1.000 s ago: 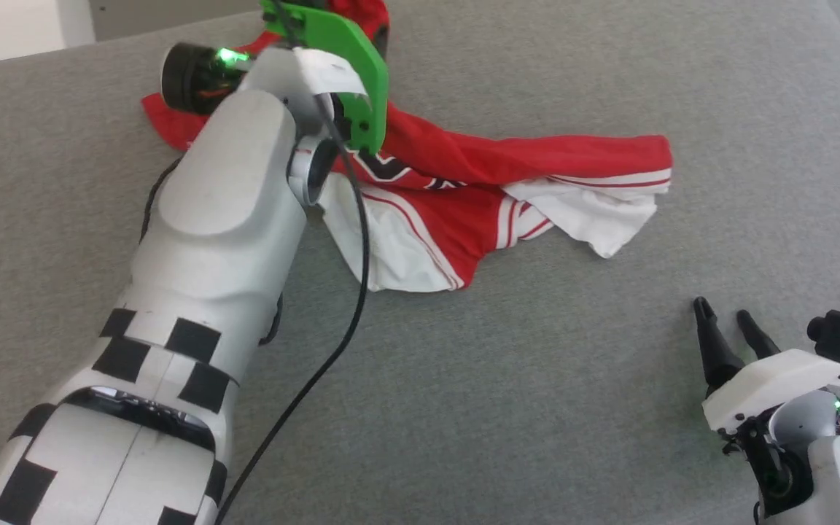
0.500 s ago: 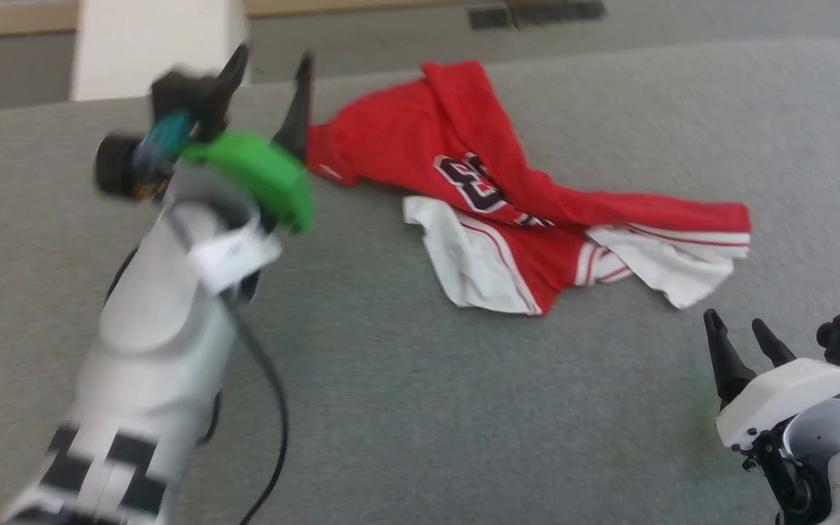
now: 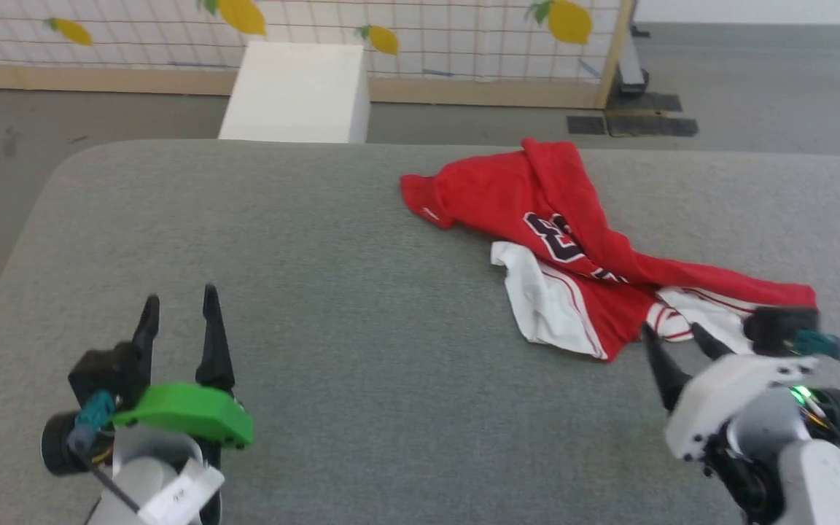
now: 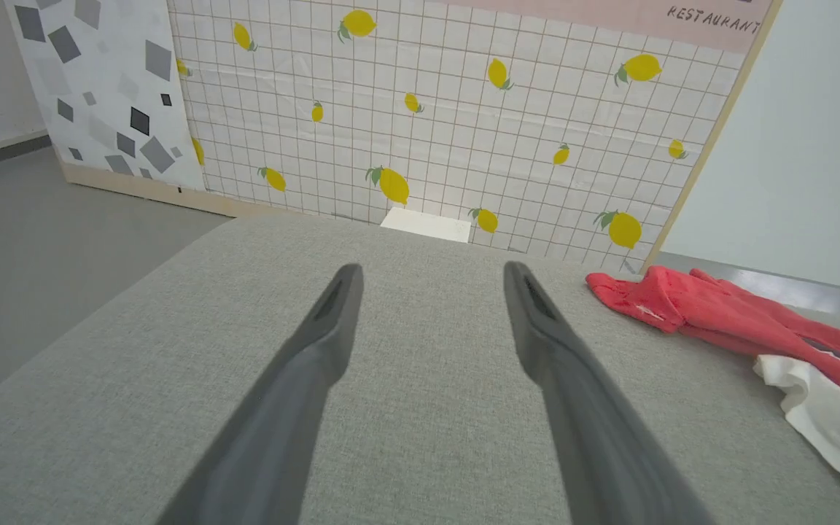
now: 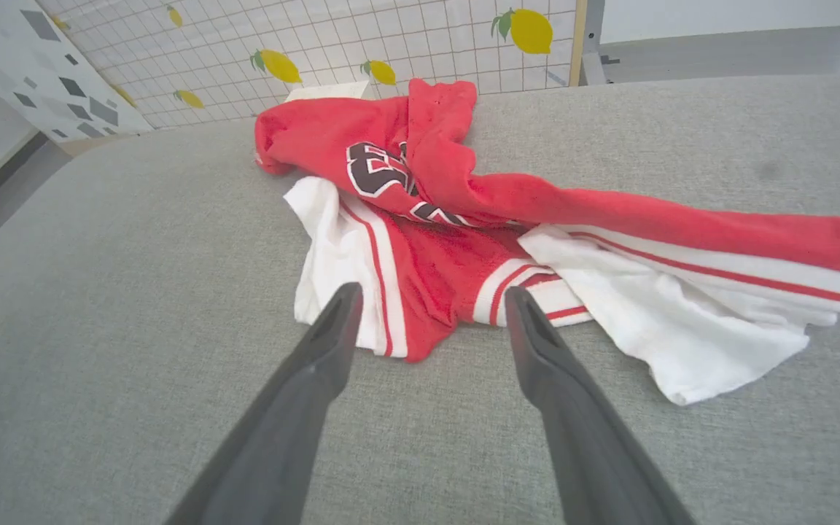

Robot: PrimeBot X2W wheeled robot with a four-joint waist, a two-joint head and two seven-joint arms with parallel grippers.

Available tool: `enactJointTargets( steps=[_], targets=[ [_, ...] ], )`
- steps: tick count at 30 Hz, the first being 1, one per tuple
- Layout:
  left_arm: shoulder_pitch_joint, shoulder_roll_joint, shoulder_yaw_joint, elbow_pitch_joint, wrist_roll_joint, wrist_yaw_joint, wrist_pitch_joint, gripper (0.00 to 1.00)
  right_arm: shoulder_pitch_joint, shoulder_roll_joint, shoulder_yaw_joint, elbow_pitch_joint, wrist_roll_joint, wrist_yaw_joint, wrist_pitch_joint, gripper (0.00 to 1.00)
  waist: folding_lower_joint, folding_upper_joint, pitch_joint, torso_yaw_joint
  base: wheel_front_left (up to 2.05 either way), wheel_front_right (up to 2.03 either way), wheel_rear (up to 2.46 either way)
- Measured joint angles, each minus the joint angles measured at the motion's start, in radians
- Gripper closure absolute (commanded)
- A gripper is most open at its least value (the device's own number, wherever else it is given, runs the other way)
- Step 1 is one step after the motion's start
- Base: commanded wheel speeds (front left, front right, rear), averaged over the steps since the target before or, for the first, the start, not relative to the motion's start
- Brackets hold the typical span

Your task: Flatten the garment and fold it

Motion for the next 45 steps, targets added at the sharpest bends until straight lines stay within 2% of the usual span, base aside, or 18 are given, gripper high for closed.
enactJointTargets(
  steps=[5, 12, 19, 25, 26, 27, 28, 32, 35, 39, 44, 45],
  targets=[
    [0.049, -0.004, -0.007, -0.070, 0.003, 0.016, -0.002, 0.00, -0.110, -0.034, 0.121, 0.052, -0.061, 0.000, 0.132, 0.00, 0.0000, 0.0000, 0.001, 0.035, 0.00, 0.00, 0.00],
    [0.058, -0.025, -0.023, -0.111, 0.005, 0.028, -0.002, 0.00, -0.304, -0.102, 0.272, 0.244, -0.121, 0.000, 0.317, 0.00, 0.0000, 0.0000, 0.036, 0.070, 0.00, 0.00, 0.00],
    [0.056, -0.055, -0.033, -0.117, 0.003, 0.028, -0.002, 0.00, -0.416, -0.136, 0.399, 0.400, -0.131, 0.000, 0.354, 0.00, 0.0000, 0.0000, 0.084, 0.110, 0.00, 0.00, 0.00],
    [0.055, -0.074, -0.030, -0.116, 0.003, 0.028, -0.002, 0.00, -0.455, -0.153, 0.481, 0.470, -0.109, 0.000, 0.364, 0.00, 0.0001, 0.0000, 0.121, 0.140, 0.00, 0.00, 0.00],
    [0.055, -0.077, -0.029, -0.116, 0.003, 0.027, -0.002, 0.00, -0.465, -0.156, 0.490, 0.474, -0.100, 0.000, 0.369, 0.09, 0.0000, 0.0000, 0.125, 0.144, 0.00, 0.00, 0.00],
    [0.054, -0.080, -0.028, -0.115, 0.003, 0.027, -0.002, 0.00, -0.474, -0.158, 0.498, 0.478, -0.087, 0.000, 0.370, 0.73, 0.0000, 0.0000, 0.128, 0.147, 0.00, 0.00, 0.00],
    [0.054, -0.083, -0.028, -0.115, 0.003, 0.026, -0.002, 0.00, -0.480, -0.160, 0.503, 0.480, -0.077, 0.000, 0.370, 1.00, 0.0000, 0.0000, 0.130, 0.149, 0.00, 0.00, 0.00],
    [0.053, -0.090, -0.029, -0.106, 0.005, 0.017, -0.003, 0.00, -0.490, -0.142, 0.526, 0.478, 0.000, 0.000, 0.345, 1.00, 0.0000, 0.0000, 0.127, 0.153, 0.00, 0.00, 0.00],
    [0.053, -0.091, -0.029, -0.097, 0.005, 0.009, -0.004, 0.00, -0.493, -0.086, 0.556, 0.455, 0.081, 0.000, 0.319, 1.00, 0.0000, 0.0000, 0.117, 0.151, 0.00, 0.00, 0.00],
    [0.052, -0.092, -0.033, -0.091, 0.006, 0.000, -0.004, 0.00, -0.508, -0.013, 0.644, 0.409, 0.153, 0.000, 0.268, 1.00, 0.0001, 0.0000, 0.105, 0.154, 0.00, 0.00, 0.00],
    [0.051, -0.094, -0.038, -0.083, 0.005, -0.006, -0.007, 0.00, -0.511, 0.001, 0.758, 0.402, 0.236, 0.000, 0.236, 1.00, 0.0001, 0.0000, 0.095, 0.167, 0.00, 0.00, 0.00],
    [0.051, -0.095, -0.039, -0.082, 0.005, -0.008, -0.007, 0.00, -0.511, 0.001, 0.775, 0.403, 0.243, 0.000, 0.227, 0.92, 0.0001, 0.0000, 0.094, 0.170, 0.00, 0.00, 0.00]
  ],
)
